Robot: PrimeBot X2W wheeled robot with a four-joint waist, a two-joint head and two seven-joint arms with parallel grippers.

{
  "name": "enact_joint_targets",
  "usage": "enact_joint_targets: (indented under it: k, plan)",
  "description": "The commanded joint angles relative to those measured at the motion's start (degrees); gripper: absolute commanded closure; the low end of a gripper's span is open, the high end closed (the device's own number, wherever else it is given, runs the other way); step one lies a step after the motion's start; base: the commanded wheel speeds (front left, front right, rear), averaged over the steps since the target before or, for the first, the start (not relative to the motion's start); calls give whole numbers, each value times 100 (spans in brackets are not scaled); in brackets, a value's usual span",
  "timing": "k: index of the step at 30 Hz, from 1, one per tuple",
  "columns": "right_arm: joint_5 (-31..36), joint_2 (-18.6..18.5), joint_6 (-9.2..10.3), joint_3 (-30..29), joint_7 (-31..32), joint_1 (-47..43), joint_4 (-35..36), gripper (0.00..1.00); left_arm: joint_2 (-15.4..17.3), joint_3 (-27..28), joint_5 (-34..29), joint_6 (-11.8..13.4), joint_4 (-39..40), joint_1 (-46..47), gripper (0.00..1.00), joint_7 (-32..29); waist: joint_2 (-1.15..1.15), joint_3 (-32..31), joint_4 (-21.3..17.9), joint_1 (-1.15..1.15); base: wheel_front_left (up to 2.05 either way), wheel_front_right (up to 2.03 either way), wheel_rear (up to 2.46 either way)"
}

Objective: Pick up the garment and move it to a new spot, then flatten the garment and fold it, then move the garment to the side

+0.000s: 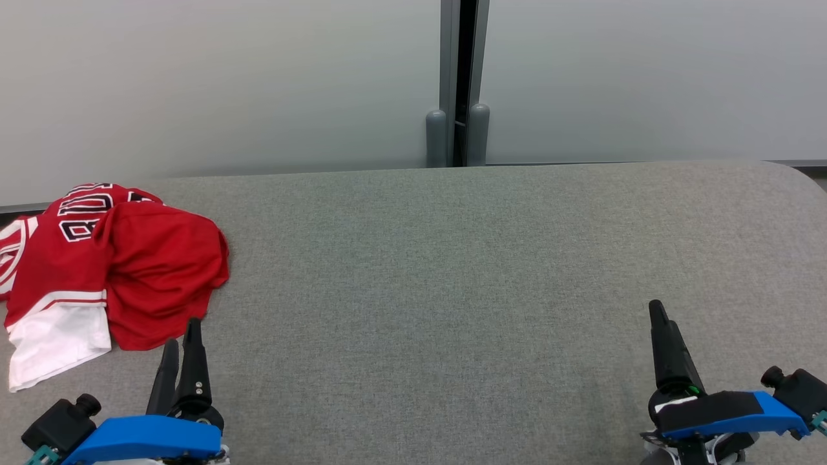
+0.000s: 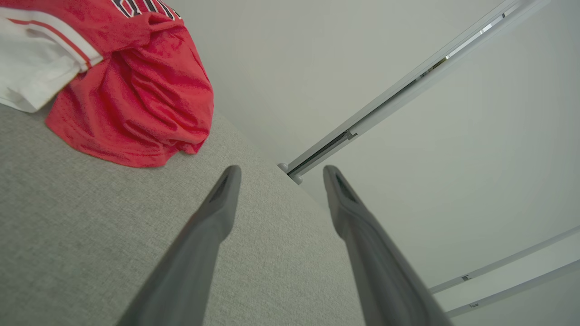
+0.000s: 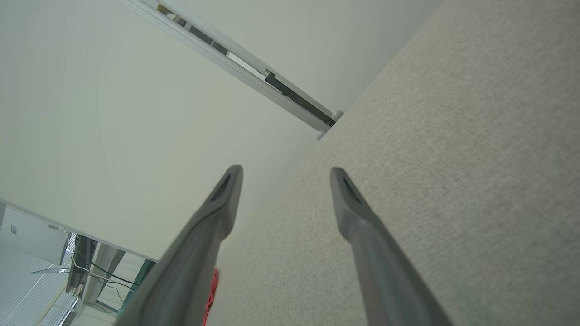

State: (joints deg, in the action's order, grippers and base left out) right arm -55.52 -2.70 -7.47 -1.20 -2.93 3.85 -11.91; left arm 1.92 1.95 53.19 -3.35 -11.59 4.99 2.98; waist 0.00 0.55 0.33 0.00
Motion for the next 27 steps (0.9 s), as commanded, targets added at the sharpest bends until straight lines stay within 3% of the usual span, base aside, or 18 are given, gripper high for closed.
enact_joint_targets:
  k: [1, 27]
  plan:
    - [297, -18, -2, 46, -80, 134, 67, 0, 62, -30, -278, 24, 74, 171, 0, 77, 0, -3, 2, 0, 0, 0, 0]
    - [2110, -22, -2, 289, -517, 158, -86, 0, 82, -319, -2196, 164, -3, 229, 0, 511, 0, 13, 36, 0, 0, 0, 0]
